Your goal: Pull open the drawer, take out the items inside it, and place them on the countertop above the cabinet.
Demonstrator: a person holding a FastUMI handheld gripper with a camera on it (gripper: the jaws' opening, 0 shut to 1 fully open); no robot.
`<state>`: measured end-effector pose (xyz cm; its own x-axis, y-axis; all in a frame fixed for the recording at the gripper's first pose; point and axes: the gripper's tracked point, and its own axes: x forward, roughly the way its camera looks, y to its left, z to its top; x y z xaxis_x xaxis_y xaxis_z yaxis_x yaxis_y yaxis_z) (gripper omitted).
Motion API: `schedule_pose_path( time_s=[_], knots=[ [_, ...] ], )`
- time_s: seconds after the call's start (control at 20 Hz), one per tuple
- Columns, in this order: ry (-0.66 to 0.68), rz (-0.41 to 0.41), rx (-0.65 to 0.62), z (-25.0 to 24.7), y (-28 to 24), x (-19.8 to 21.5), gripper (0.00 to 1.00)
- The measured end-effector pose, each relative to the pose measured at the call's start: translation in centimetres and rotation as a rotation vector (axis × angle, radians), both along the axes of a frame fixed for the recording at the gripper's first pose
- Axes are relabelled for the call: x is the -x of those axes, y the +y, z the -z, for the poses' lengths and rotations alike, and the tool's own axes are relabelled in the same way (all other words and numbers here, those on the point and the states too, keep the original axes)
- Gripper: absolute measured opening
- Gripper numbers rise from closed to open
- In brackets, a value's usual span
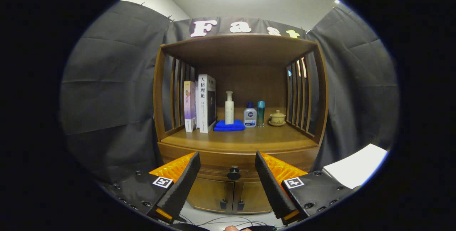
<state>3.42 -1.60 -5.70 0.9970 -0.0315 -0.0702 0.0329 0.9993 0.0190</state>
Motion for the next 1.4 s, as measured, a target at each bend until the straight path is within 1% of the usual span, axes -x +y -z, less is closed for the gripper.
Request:
schedule_pose_path(
  time_s=[0.3,0.45,0.6,0.85,1.3,1.4],
  knots=[
    [0.049,0.029,-0.011,4.2,-1.8,-2.9,0.97],
    [0.095,0.032,-0.033,6.7,-2.4,-4.9,0.97],
    [0.14,0.049,-0.017,9.1,-3.0,-6.7,0.97],
    [0.196,0.051,-0.045,12.1,-2.8,-9.3,0.97],
    [0.261,0.054,-0.058,15.5,-2.6,-13.1,0.97],
    [0.26,0.085,-0.039,15.4,-3.1,-13.5,0.95]
  ],
)
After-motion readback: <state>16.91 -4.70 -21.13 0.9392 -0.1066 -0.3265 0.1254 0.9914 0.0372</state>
